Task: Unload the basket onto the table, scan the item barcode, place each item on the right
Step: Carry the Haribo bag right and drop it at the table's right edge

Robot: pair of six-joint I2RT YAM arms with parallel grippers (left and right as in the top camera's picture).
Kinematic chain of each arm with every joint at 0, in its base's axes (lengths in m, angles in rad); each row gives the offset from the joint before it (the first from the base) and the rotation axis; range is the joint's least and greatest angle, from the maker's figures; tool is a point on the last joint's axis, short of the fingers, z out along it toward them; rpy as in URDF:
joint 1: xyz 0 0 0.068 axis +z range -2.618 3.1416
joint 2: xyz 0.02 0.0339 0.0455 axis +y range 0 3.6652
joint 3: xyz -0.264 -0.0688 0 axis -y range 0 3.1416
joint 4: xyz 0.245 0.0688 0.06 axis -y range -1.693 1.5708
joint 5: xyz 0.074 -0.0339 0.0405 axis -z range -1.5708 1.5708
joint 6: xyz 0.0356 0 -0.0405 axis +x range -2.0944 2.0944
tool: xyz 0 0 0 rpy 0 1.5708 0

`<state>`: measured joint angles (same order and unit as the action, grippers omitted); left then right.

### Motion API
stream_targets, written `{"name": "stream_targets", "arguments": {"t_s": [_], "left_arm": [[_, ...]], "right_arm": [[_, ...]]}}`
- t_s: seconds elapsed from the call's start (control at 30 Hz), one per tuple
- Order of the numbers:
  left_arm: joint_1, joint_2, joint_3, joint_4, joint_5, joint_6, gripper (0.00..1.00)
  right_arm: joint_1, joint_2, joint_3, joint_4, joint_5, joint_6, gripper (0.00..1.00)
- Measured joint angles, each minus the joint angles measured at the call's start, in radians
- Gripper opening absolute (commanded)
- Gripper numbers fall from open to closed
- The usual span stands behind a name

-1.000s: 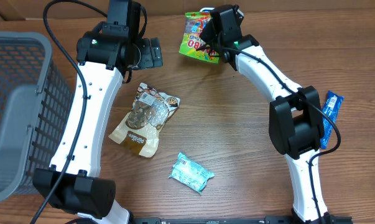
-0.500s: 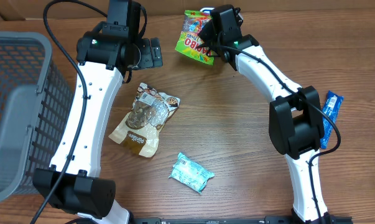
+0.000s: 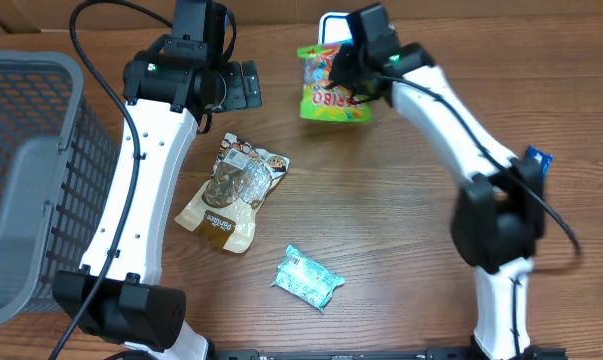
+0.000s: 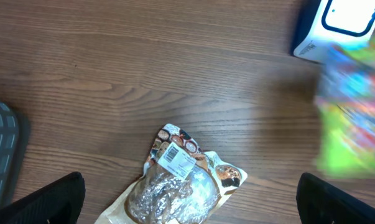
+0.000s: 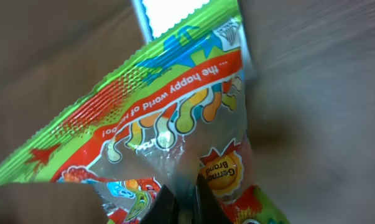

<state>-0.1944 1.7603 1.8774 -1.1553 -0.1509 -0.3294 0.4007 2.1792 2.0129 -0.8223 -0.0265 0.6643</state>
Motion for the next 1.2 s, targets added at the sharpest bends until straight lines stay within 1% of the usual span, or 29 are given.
{"name": "stream_targets", "arguments": {"t_s": [0.07, 0.17, 0.23, 0.3, 0.37, 0.43, 0.57, 0.67, 0.77, 0.8, 0.83, 0.87, 0.9, 0.93, 0.97, 1.0, 1.13, 1.2], "left_arm": [[0.0, 0.0, 0.0, 0.0, 0.0, 0.0, 1.0], [0.0, 0.0, 0.0, 0.0, 0.0, 0.0, 1.0], [0.0, 0.0, 0.0, 0.0, 0.0, 0.0, 1.0], [0.0, 0.0, 0.0, 0.0, 0.0, 0.0, 1.0], [0.0, 0.0, 0.0, 0.0, 0.0, 0.0, 1.0], [0.0, 0.0, 0.0, 0.0, 0.0, 0.0, 1.0], [0.0, 0.0, 0.0, 0.0, 0.0, 0.0, 1.0], [0.0, 0.0, 0.0, 0.0, 0.0, 0.0, 1.0], [0.0, 0.0, 0.0, 0.0, 0.0, 0.0, 1.0], [0.0, 0.0, 0.0, 0.0, 0.0, 0.0, 1.0], [0.0, 0.0, 0.0, 0.0, 0.0, 0.0, 1.0], [0.0, 0.0, 0.0, 0.0, 0.0, 0.0, 1.0], [0.0, 0.0, 0.0, 0.0, 0.0, 0.0, 1.0], [0.0, 0.0, 0.0, 0.0, 0.0, 0.0, 1.0], [0.0, 0.0, 0.0, 0.0, 0.0, 0.0, 1.0], [0.0, 0.0, 0.0, 0.0, 0.0, 0.0, 1.0], [0.0, 0.0, 0.0, 0.0, 0.0, 0.0, 0.99], [0.0, 0.0, 0.0, 0.0, 0.0, 0.0, 1.0]], "right_arm": [[0.0, -0.109, 0.005, -0.131, -0.004, -0.097, 0.04], [-0.001, -0.257, 0.028, -0.338, 0.017, -0.188, 0.04], [-0.008, -0.341, 0.048, -0.514, 0.069, -0.208, 0.04], [-0.037, -0.39, 0.057, -0.665, 0.13, -0.19, 0.04], [-0.095, -0.402, 0.054, -0.763, 0.174, -0.164, 0.04], [-0.171, -0.393, 0.023, -0.784, 0.202, -0.143, 0.04], [-0.344, -0.358, -0.133, -0.716, 0.238, -0.112, 0.04], [-0.45, -0.345, -0.267, -0.624, 0.251, -0.102, 0.04], [-0.547, -0.344, -0.407, -0.463, 0.254, -0.095, 0.04], [-0.566, -0.343, -0.432, -0.423, 0.255, -0.095, 0.08], [-0.591, -0.341, -0.467, -0.365, 0.255, -0.093, 0.25], [-0.613, -0.34, -0.497, -0.319, 0.256, -0.09, 0.55], [-0.632, -0.34, -0.52, -0.29, 0.26, -0.09, 0.7], [-0.645, -0.34, -0.535, -0.278, 0.262, -0.089, 0.76], [-0.655, -0.34, -0.543, -0.276, 0.262, -0.089, 0.82], [-0.661, -0.34, -0.546, -0.277, 0.262, -0.089, 0.84], [-0.66, -0.34, -0.532, -0.294, 0.234, -0.107, 0.84], [-0.657, -0.34, -0.49, -0.342, 0.181, -0.142, 0.8]]}}
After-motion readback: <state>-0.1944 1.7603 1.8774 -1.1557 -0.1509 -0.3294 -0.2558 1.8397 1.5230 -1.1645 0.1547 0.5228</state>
